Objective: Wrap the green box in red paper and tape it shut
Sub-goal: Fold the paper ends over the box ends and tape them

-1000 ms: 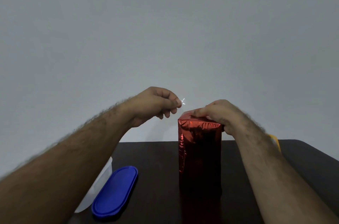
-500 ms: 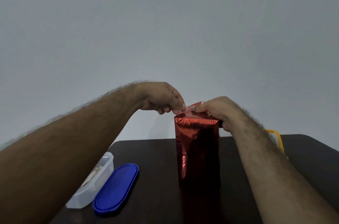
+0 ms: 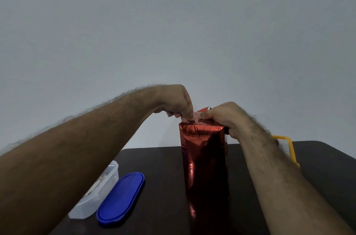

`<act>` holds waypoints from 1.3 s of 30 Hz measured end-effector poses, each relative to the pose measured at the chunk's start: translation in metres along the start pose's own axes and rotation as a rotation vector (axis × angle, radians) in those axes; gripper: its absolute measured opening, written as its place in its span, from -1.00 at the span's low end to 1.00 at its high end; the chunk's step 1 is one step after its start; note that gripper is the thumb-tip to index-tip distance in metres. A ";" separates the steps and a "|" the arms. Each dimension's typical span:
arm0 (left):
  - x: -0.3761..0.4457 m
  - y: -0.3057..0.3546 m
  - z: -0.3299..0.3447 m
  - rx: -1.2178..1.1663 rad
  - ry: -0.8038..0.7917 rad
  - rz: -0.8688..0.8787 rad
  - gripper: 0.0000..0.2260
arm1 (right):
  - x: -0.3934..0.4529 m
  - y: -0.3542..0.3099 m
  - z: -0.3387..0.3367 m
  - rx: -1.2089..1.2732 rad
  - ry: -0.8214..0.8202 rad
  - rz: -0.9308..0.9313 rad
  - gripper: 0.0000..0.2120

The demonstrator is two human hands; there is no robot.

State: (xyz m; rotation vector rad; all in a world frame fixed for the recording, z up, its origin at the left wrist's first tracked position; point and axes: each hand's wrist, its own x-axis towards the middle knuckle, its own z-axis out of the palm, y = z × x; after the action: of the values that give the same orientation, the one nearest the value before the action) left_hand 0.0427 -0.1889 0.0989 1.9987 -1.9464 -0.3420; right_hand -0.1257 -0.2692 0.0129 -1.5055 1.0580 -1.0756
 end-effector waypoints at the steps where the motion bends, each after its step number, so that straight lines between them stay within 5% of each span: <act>1: 0.000 0.003 0.000 0.041 0.003 -0.005 -0.95 | 0.000 0.000 0.000 0.002 0.001 -0.001 -0.63; 7: 0.003 0.018 0.000 0.159 -0.008 -0.090 -0.90 | 0.005 0.002 0.001 0.004 -0.001 -0.003 -0.57; 26: 0.005 0.005 -0.009 -0.003 -0.110 -0.407 -0.67 | 0.011 0.007 0.000 -0.019 -0.002 -0.012 -0.54; 34: 0.004 -0.021 -0.013 -0.103 -0.139 -0.419 -0.59 | 0.009 0.007 0.001 -0.012 -0.026 -0.009 -0.47; 39: 0.007 -0.010 0.004 -0.220 -0.051 -0.359 -0.51 | 0.006 0.006 -0.002 0.009 -0.016 0.021 -0.60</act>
State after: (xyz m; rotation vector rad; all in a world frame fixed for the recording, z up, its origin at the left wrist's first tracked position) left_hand 0.0505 -0.1960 0.0922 2.1993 -1.4932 -0.6680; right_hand -0.1268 -0.2761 0.0077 -1.4902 1.0539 -1.0509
